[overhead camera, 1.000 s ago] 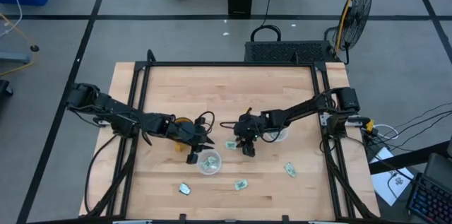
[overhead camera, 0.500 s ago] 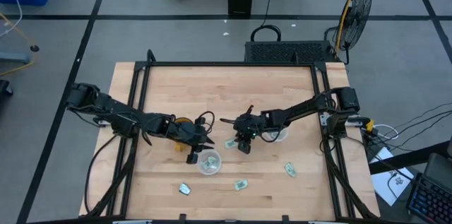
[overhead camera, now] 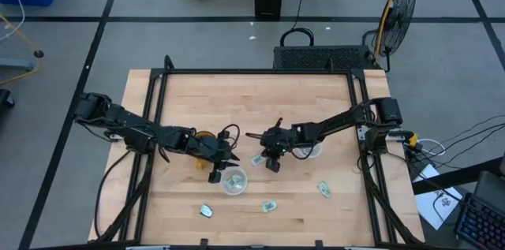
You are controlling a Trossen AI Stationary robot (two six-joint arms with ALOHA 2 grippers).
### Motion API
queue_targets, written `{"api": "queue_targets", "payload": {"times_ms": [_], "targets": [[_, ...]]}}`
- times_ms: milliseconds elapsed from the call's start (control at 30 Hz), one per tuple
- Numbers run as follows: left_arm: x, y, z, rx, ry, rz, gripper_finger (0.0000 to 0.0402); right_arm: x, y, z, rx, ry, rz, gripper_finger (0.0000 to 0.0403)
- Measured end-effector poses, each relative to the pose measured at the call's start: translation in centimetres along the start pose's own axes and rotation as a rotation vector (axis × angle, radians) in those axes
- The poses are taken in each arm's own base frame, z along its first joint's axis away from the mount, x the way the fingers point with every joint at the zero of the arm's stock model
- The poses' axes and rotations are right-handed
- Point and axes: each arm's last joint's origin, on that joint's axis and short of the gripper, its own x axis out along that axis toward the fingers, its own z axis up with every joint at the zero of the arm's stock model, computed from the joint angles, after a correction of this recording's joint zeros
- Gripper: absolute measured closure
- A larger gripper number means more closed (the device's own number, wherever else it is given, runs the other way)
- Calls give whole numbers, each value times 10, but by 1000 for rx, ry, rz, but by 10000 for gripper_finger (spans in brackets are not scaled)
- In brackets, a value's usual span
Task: Pick and place Stevia / Truvia into bins
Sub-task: Put the white stevia packet into the right transparent container, then put the green truvia packet into the left transparent container
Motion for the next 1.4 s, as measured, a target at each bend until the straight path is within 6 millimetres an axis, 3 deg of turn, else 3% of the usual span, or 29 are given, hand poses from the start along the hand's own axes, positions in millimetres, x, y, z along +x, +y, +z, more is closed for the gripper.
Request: {"api": "queue_targets", "payload": {"times_ms": [167,300,467,600,900,1100,1400], "targets": [[0,0,0,0,0,0,311,-22,5,7,5,-11,3,402],[0,0,0,0,0,11,311,-65,13,12,9,-12,-94,402],[0,1,0,0,-3,46,311,-127,21,-7,124,58,-308,402],[0,2,1,21,-9,56,311,-156,23,-28,258,125,-435,403],[0,2,1,13,-11,70,311,-142,-2,-64,349,240,-514,403],[0,2,1,25,-11,74,311,-142,-9,-61,346,230,-518,388],[0,3,1,27,-12,89,311,-138,-2,-57,257,223,-428,333]]}}
